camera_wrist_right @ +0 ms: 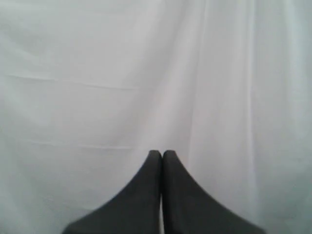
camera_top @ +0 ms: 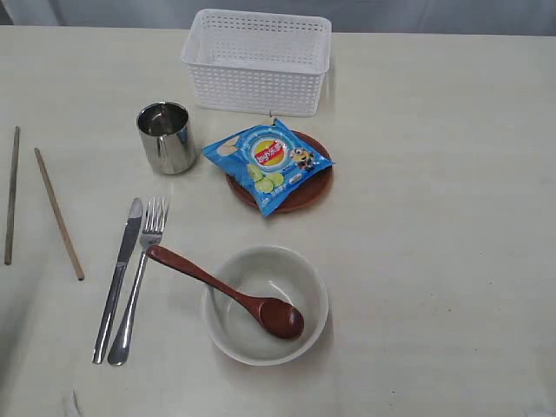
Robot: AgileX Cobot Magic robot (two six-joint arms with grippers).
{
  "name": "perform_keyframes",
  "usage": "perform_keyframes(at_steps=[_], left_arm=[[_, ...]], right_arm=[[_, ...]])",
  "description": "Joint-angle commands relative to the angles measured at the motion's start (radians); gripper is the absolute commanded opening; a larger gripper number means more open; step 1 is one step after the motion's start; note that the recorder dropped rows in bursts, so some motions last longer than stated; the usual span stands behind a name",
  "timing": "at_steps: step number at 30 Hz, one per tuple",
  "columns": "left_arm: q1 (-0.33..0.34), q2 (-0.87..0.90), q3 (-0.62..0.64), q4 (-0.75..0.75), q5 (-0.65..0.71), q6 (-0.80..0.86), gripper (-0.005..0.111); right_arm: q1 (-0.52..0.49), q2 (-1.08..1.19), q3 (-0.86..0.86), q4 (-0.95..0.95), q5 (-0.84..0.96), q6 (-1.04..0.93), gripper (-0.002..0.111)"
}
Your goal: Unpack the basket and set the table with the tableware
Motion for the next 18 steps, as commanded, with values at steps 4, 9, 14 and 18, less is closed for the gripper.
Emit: perform_keyframes(at_steps=[4,9,14,18], left_arm=[[0.003,-0.003,0.004,0.003,-0.003,0.0,0.0],[0.003,-0.003,0.004,0.003,-0.003,0.0,0.0],[0.003,-0.003,0.004,0.003,-0.003,0.0,0.0],[0.003,-0.003,0.004,0.003,-0.003,0.0,0.0]], right_arm=[[-0.004,-0.32,0.559,0.008,-0.662,0.002,0.0],[-0.004,-0.419,0.719,0.05,-0.673,-0.012,0.0],[-0.004,-0.449,0.752,0.05,-0.646,-0.024,0.0],[-0.004,-0.451,0.748,0.048,-0.645,-0.063,0.0]])
